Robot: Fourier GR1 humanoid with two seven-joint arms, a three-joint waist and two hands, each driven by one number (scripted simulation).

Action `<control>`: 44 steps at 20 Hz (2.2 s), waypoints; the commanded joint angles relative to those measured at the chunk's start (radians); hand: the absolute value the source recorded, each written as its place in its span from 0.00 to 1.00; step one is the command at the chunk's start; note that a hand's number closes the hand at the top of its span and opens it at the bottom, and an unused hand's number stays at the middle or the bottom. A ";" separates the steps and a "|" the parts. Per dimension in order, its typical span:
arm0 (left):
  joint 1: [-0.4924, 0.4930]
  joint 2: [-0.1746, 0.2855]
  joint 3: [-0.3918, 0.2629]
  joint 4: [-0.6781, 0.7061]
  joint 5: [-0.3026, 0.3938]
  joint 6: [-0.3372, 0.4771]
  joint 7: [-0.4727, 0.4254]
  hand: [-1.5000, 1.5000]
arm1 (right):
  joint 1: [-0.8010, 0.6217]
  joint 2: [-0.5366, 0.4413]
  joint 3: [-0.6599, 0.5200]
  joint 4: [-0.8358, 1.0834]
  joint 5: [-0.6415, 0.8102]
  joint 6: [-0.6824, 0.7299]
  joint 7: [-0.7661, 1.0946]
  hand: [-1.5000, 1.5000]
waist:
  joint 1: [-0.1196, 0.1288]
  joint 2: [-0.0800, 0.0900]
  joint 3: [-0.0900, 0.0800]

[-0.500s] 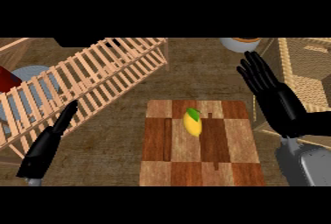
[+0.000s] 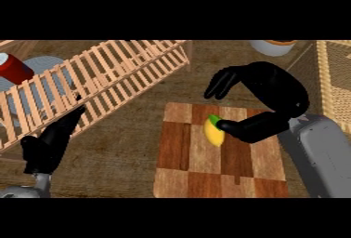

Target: Pick the lemon from the cutting board and place it in the basket

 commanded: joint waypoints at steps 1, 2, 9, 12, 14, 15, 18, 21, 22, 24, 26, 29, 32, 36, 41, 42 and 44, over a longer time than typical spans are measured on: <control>-0.047 -0.002 0.057 0.040 0.058 0.000 0.065 0.50 | -0.023 0.036 0.185 -0.053 0.251 0.046 -0.182 0.00 | -0.019 -0.006 0.000; -0.073 -0.025 0.055 0.063 0.065 0.013 0.091 0.50 | 0.012 0.069 0.206 0.009 0.299 0.032 -0.277 0.00 | -0.032 0.000 0.001; -0.148 -0.015 0.116 0.129 0.073 0.017 0.151 0.50 | -0.017 0.207 0.290 -0.072 0.437 -0.148 -0.001 0.00 | -0.086 -0.025 -0.002; -0.138 0.009 0.139 0.150 0.096 -0.014 0.134 0.50 | -0.108 0.159 0.287 -0.067 0.452 -0.073 0.185 0.00 | -0.094 -0.026 -0.003; -0.100 -0.005 0.116 0.140 0.080 -0.010 0.095 0.50 | -0.246 0.095 0.241 -0.045 0.493 -0.029 0.290 0.00 | -0.094 -0.027 -0.006; -0.094 -0.004 0.119 0.105 0.085 0.010 0.130 0.50 | -0.253 0.083 0.267 -0.069 0.535 -0.033 0.339 0.00 | -0.094 -0.033 -0.004; -0.066 -0.003 0.116 0.110 0.085 0.004 0.116 0.50 | -0.387 -0.034 0.214 -0.044 0.646 0.000 0.420 0.00 | -0.095 -0.033 -0.005; -0.133 0.035 0.156 0.131 0.101 -0.017 0.142 0.50 | -0.474 -0.020 0.171 0.029 0.628 0.056 0.541 0.00 | -0.085 -0.023 -0.004; -0.129 0.015 0.144 0.163 0.097 -0.032 0.102 0.50 | -0.487 -0.050 0.152 0.026 0.605 0.110 0.548 0.00 | -0.089 -0.022 -0.004; -0.101 -0.005 0.145 0.166 0.094 -0.024 0.076 0.50 | -0.547 -0.049 0.126 0.048 0.537 0.217 0.610 0.00 | -0.082 -0.023 -0.003; -0.123 0.024 0.154 0.151 0.108 -0.033 0.141 0.50 | -0.577 -0.090 0.103 0.062 0.443 0.355 0.636 0.00 | -0.089 -0.026 -0.003; -0.130 -0.009 0.116 0.111 0.076 0.002 0.139 0.50 | -0.578 -0.137 0.089 0.169 0.394 0.474 0.577 0.00 | -0.079 -0.021 -0.002; -0.135 -0.023 0.116 0.117 0.079 0.007 0.164 0.50 | -0.540 -0.181 0.049 0.153 0.370 0.538 0.529 0.00 | -0.080 -0.021 -0.001; -0.102 0.013 0.149 0.107 0.094 -0.037 0.134 0.50 | -0.470 -0.201 -0.027 0.111 0.257 0.581 0.558 0.00 | -0.085 -0.025 -0.001; -0.139 -0.027 0.135 0.157 0.065 -0.010 0.125 0.50 | -0.325 -0.212 -0.078 0.041 0.320 0.490 0.413 0.00 | -0.084 -0.021 -0.001; -0.092 -0.023 0.147 0.127 0.067 -0.004 0.105 0.50 | -0.290 -0.244 -0.116 0.044 0.310 0.501 0.377 0.00 | -0.081 -0.021 -0.001; -0.113 -0.016 0.142 0.102 0.073 -0.031 0.128 0.50 | -0.284 -0.212 -0.103 0.092 0.378 0.483 0.310 0.00 | -0.070 -0.019 -0.001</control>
